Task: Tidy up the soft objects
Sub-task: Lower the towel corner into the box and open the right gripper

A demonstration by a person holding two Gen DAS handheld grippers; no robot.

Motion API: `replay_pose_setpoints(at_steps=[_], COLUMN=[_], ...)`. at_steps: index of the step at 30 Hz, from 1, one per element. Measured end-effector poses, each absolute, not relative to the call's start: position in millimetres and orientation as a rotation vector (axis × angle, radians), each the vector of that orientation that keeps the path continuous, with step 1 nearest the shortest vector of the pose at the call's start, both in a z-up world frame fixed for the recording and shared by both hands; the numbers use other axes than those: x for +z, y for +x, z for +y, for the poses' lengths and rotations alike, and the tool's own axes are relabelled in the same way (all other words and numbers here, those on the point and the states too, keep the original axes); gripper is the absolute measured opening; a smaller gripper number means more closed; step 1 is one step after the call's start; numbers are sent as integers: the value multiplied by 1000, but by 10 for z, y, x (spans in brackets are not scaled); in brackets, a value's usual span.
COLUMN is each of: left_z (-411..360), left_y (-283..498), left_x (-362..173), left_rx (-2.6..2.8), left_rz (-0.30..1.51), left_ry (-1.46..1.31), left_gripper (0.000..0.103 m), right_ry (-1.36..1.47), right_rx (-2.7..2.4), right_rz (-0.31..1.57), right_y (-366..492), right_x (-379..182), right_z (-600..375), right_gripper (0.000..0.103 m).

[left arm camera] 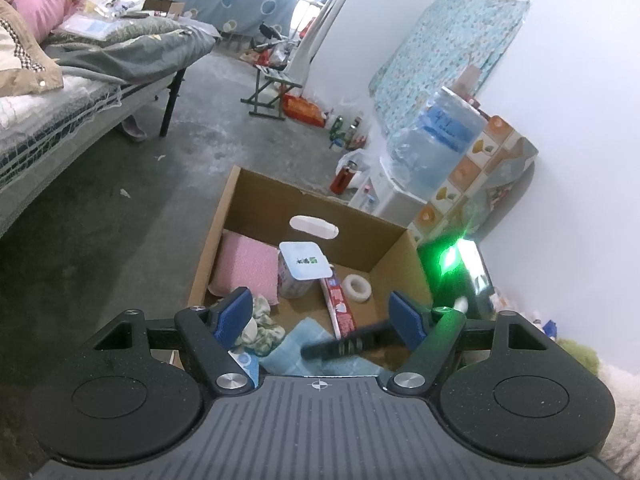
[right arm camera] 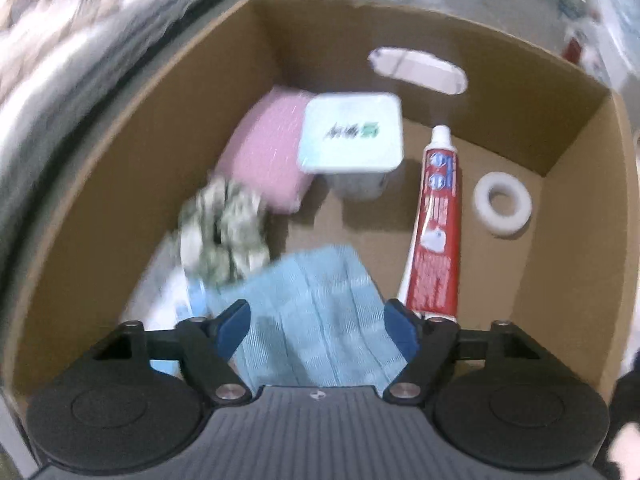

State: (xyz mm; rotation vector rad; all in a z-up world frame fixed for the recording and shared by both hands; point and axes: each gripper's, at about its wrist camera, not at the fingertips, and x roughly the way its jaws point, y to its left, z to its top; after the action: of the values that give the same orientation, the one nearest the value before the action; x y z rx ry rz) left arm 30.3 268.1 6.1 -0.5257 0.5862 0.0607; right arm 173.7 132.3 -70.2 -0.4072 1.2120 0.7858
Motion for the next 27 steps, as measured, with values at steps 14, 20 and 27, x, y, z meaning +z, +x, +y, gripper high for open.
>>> replay_pose_setpoints(at_steps=[14, 20, 27], left_z=[2682, 2670, 2595], left_y=[76, -124, -303], left_x=[72, 80, 79], left_rx=[65, 86, 179], left_rz=[563, 533, 519], left_ry=[-540, -556, -522], left_gripper=[78, 79, 80], right_ry=[-494, -144, 231], right_rx=[732, 631, 580], right_rz=[1272, 1306, 1333], right_y=[1610, 1876, 2074], right_x=[-951, -895, -931], right_z=[1460, 1150, 875], right_gripper=[39, 20, 22])
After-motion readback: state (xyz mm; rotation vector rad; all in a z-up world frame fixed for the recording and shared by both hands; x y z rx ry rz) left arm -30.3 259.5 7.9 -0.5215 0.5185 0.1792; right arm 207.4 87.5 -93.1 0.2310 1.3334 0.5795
